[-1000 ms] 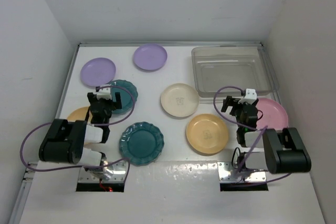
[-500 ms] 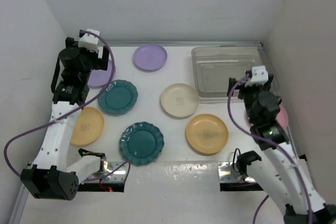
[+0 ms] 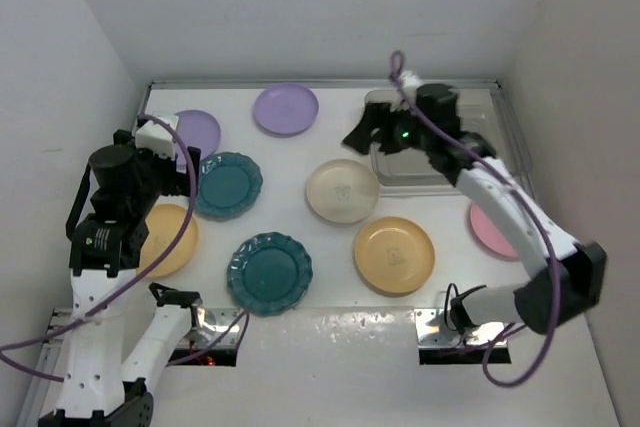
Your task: Place the plates into the plastic bin on the countertop
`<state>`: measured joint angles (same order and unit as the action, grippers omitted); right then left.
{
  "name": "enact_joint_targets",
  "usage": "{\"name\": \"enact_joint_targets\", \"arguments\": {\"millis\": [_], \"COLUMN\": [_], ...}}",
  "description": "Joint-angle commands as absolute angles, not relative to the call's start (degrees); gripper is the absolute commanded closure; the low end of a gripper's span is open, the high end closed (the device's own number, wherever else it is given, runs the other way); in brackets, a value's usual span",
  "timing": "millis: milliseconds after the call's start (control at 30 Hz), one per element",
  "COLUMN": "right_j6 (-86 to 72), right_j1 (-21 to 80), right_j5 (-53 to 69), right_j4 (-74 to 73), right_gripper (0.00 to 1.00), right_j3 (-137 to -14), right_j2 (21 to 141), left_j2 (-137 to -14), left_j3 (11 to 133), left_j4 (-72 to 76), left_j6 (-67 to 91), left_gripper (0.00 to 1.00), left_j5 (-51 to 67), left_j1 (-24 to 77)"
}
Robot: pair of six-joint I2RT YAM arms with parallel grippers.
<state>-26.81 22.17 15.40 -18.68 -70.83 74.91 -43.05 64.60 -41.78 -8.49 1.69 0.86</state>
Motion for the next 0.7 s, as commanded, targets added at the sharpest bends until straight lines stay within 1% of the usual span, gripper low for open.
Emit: {"name": "enact_joint_targets", "arguments": {"millis": [0, 33, 67, 100, 133, 233, 267, 300, 333, 367, 400, 433, 467, 500, 533, 567, 600, 633, 667], "right_j6": [-38.84, -42.07, -43.93, -46.73, -47.63, -46.77, -43.1, -41.41, -38.26, -36.84, -35.96, -38.56, -40.15, -41.65, -44.71, -45.95, -50.93, -52.98, -54.13], "right_j1": [30.04, 34.41, 38.37, 39.89, 43.64, 47.71, 51.38, 52.72, 54.13, 57.01, 57.48, 57.74, 57.05, 56.08, 54.77, 49.97, 48.62, 46.95, 46.59], "right_j5": [38.49, 38.58, 39.45, 38.42, 36.93, 27.62, 25.42, 15.92, 12.69, 5.09, 2.75, 0.55, -4.0, -2.91, 4.06, 14.14, 18.07, 22.46, 24.15], "right_j4": [-22.94, -20.07, -12.82, -8.48, -7.05, -5.27, -6.67, -7.55, -8.17, -7.48, -5.64, -4.58, 2.83, 6.47, 10.25, 25.51, 29.67, 32.06, 28.6], "right_gripper": [0.0, 0.0, 0.0, 0.0, 0.0, 0.0, 0.0, 0.0, 0.0, 0.0, 0.0, 0.0, 0.0, 0.0, 0.0, 0.17, 0.41, 0.64, 0.65], "right_j3": [-64.27, -59.11, -56.1, -51.72, -48.81, -47.37, -47.55, -48.59, -48.78, -48.78, -46.78, -45.54, -39.78, -37.29, -32.83, -29.39, -28.66, -29.35, -30.49], "right_j2": [84.1, 84.72, 85.34, 85.95, 86.22, 84.91, 83.25, 82.45, 82.01, 80.7, 80.25, 79.55, 79.19, 79.19, 80.15, 81.2, 82.52, 87.58, 89.19], "left_j2": [-41.48, -41.48, -41.48, -41.48, -41.48, -42.53, -42.54, -42.54, -42.54, -42.54, -42.54, -43.15, -43.68, -43.68, -44.2, -44.21, -44.82, -44.82, -44.82], "left_j3": [64.16, 64.16, 63.64, 63.63, 63.63, 63.11, 63.11, 63.11, 63.11, 63.11, 63.11, 62.58, 62.58, 62.58, 62.58, 62.58, 62.58, 62.58, 62.58], "left_j4": [-42.28, -42.28, -42.28, -42.28, -42.28, -42.28, -42.28, -42.28, -42.28, -42.28, -42.28, -42.28, -41.75, -41.75, -41.75, -41.75, -41.75, -41.75, -41.75], "left_j6": [-9.23, -9.23, -9.75, -9.76, -9.76, -9.76, -9.23, -9.23, -9.23, -9.23, -9.75, -9.76, -9.76, -9.76, -9.76, -9.76, -9.76, -9.76, -9.76], "left_gripper": [0.0, 0.0, 0.0, 0.0, 0.0, 0.0, 0.0, 0.0, 0.0, 0.0, 0.0, 0.0, 0.0, 0.0, 0.0, 0.0, 0.0, 0.0, 0.0], "left_j5": [1.41, 0.8, 0.79, -0.08, -0.09, 1.23, 1.75, 2.45, 2.46, 2.46, 2.46, 2.46, 2.46, 2.46, 2.46, 2.46, 2.46, 2.46, 2.46], "left_j1": [-0.53, -0.53, -0.53, -1.05, -1.75, -3.07, -3.08, -3.08, -3.08, -3.08, -3.08, -3.08, -3.08, -3.08, -3.08, -3.08, -3.08, -3.08, -3.08]}}
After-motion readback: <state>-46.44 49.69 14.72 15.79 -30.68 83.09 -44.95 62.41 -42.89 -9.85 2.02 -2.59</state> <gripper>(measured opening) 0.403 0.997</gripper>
